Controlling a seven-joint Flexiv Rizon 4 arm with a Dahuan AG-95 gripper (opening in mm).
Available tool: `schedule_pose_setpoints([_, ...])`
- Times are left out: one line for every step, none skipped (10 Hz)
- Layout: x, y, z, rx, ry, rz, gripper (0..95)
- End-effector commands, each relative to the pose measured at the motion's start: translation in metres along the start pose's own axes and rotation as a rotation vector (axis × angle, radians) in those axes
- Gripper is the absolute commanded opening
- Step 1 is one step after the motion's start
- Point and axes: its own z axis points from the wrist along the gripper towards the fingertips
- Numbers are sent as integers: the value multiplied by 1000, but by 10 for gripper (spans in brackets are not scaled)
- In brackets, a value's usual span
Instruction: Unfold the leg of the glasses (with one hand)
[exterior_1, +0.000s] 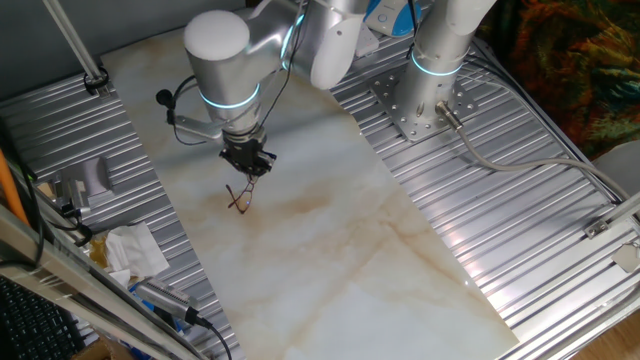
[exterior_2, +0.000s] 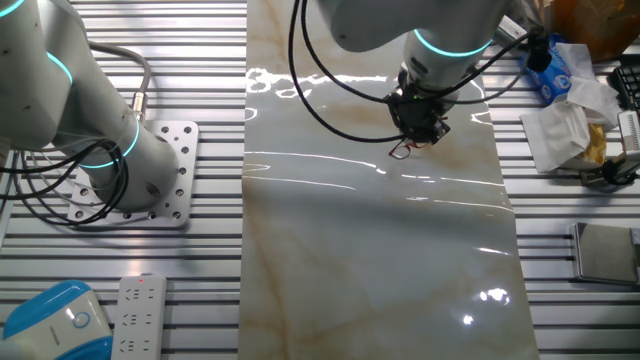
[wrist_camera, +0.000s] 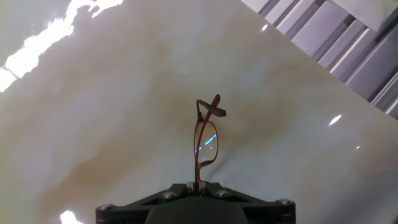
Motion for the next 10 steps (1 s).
schedule_pose_setpoints([5,0,2,10,-27,-12,0])
schedule_pose_setpoints([6,1,3,18,-19,-24,0])
schedule_pose_setpoints([8,1,4,27,-17,-32,0])
schedule_pose_setpoints([11,1,7,33,-27,-31,0])
schedule_pose_setpoints([13,2,8,35,-25,-28,0])
schedule_pose_setpoints([15,2,10,39,-8,-38,0])
schedule_pose_setpoints([16,2,11,33,-5,-36,0])
schedule_pose_setpoints([17,2,12,27,-5,-33,0])
schedule_pose_setpoints([18,3,13,27,-4,-38,0])
schedule_pose_setpoints([19,3,13,29,-8,-44,0])
